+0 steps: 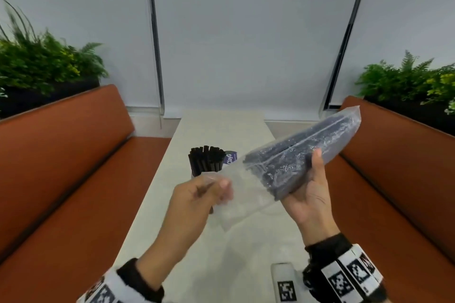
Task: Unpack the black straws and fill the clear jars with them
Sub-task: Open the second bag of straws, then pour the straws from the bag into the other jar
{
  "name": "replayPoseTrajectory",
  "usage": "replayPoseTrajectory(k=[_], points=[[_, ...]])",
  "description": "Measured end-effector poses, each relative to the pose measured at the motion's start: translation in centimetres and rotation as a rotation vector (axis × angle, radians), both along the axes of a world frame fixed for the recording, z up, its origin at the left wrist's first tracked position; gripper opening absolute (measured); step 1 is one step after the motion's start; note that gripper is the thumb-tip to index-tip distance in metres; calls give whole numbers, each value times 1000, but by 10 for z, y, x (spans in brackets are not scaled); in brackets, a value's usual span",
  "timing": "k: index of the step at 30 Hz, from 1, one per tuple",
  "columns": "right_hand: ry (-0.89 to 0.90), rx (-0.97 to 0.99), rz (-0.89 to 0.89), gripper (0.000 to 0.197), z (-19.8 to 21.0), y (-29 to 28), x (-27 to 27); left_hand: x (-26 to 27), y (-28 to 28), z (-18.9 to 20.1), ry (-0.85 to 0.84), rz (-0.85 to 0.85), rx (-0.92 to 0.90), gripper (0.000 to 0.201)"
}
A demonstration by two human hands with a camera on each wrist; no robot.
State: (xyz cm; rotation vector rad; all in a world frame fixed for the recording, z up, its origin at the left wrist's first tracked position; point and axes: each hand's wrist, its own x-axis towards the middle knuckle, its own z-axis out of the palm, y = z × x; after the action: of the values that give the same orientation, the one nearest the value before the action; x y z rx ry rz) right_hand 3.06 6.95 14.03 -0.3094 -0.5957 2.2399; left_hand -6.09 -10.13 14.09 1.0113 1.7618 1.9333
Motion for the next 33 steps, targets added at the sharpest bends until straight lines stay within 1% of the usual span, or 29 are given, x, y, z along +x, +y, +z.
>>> replayPoseTrajectory(k=[2,3,5,6,7,9,11,12,13,14,15,16,17,18,19,20,22,23,24,25,26,27,28,30,33], points=[[-31,-15,-67,71,0,13,5,12,20,3,-247,-94,35,15],[-49,-28,-116,69,0,21,8,15,29,1,-306,-144,12,13],[-73,-10,-211,56,1,39,19,11,43,-4,-336,-179,-42,8],[-83,20,-254,53,3,50,25,2,50,-8,-326,-143,-67,8],[-88,51,-305,56,6,62,31,-11,56,-13,-293,-83,-97,11],[-97,118,-421,70,13,91,40,-38,72,-23,-203,4,-189,15],[-89,214,-519,79,23,118,43,-56,94,-32,-122,-1,-281,20],[-90,279,-538,87,29,129,40,-62,107,-38,-83,-9,-306,22],[-107,341,-544,96,33,140,35,-66,125,-44,-11,-10,-346,20],[-123,397,-536,100,38,146,27,-68,140,-49,91,-8,-398,15],[-139,440,-522,100,39,157,17,-70,158,-53,183,-13,-473,30],[-154,470,-513,94,39,166,6,-73,178,-58,231,-31,-526,57],[-169,498,-509,87,38,176,-6,-74,194,-61,239,-50,-557,82],[-188,520,-507,80,35,187,-19,-77,211,-63,259,-57,-578,102],[-203,541,-499,75,32,198,-31,-79,226,-66,294,-72,-607,116],[-219,567,-485,72,29,207,-43,-82,241,-69,345,-79,-643,126],[-283,629,-450,62,19,220,-66,-89,267,-84,376,-111,-713,136],[-320,662,-422,59,13,224,-76,-92,276,-91,333,-136,-723,136],[-353,687,-392,58,4,227,-87,-96,284,-102,267,-149,-697,128],[-372,698,-361,60,-5,229,-96,-97,290,-112,212,-139,-627,109],[-381,697,-335,62,-15,232,-104,-96,292,-118,182,-114,-537,83],[-374,690,-315,63,-23,235,-110,-96,296,-124,168,-89,-455,70],[-366,675,-302,61,-30,237,-115,-94,298,-129,159,-80,-386,66],[-352,633,-289,56,-40,241,-122,-94,302,-137,135,-65,-324,69],[-341,587,-283,56,-48,247,-126,-97,306,-148,160,-55,-320,88]])
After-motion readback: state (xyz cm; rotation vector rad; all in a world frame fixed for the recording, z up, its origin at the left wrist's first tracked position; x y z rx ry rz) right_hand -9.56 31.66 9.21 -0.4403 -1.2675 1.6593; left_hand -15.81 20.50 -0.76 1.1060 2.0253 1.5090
